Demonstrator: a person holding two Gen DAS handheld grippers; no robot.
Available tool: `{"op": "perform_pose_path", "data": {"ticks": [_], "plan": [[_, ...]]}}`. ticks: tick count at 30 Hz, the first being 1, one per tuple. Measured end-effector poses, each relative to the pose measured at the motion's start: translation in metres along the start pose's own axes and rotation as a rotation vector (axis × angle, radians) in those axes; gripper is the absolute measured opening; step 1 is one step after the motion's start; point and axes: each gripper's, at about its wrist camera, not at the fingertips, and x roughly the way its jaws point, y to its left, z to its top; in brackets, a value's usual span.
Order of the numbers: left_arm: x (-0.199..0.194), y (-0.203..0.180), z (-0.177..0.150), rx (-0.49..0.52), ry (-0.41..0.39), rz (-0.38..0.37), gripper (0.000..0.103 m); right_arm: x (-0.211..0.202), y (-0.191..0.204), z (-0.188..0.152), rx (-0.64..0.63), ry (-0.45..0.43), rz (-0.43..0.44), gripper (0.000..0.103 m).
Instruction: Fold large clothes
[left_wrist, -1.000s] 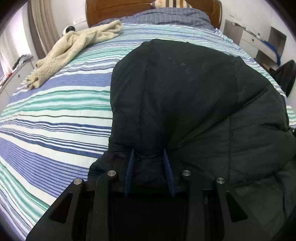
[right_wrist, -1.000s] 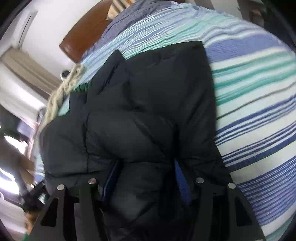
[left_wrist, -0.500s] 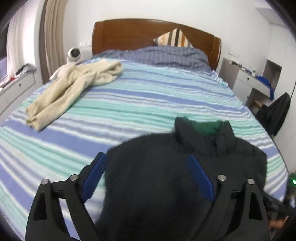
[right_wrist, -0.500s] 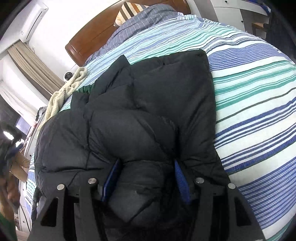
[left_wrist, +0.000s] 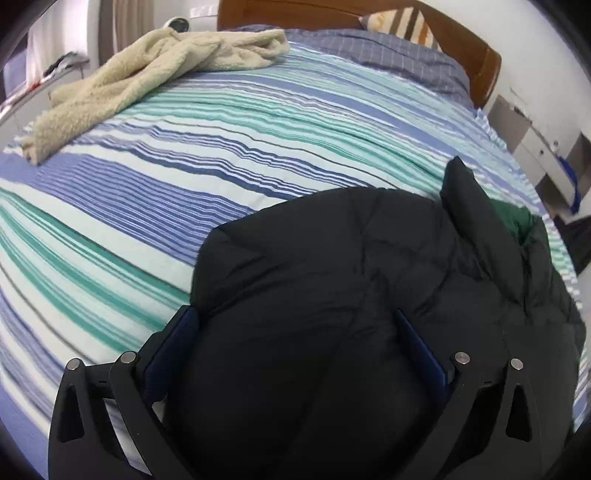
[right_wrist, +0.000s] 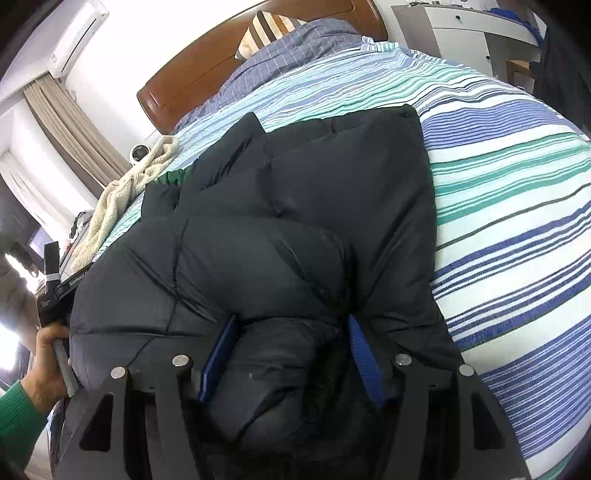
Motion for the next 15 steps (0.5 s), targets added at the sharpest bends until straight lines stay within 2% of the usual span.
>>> {"op": "perform_pose_path", "data": {"ticks": [2,5,7,10,13,15], "plan": [[-0.018,0.001,-0.003,0.006,0.0,-0.001,0.101,-0.001,-0.002,0.0,0.003,-0.001,0.004,0.061],[-0.069,0.01,-0.019,0.014,-0.028,-0.092,0.101,-0.004,-0.006,0.0,0.008,-0.014,0.017,0.061],[-0.107,0.012,-0.034,0.076,-0.049,-0.109,0.102,-0.007,-0.01,-0.001,0.017,-0.028,0.039,0.062],[-0.147,0.0,-0.051,0.189,-0.072,-0.081,0.102,-0.014,-0.015,0.0,0.034,-0.029,0.06,0.062],[-0.176,-0.009,-0.066,0.245,-0.079,-0.079,0.102,-0.039,-0.004,0.0,0.016,0.0,0.011,0.063],[-0.194,-0.017,-0.084,0.291,-0.071,-0.124,0.102,-0.073,0.012,-0.007,-0.01,-0.02,0.052,0.064]]}}
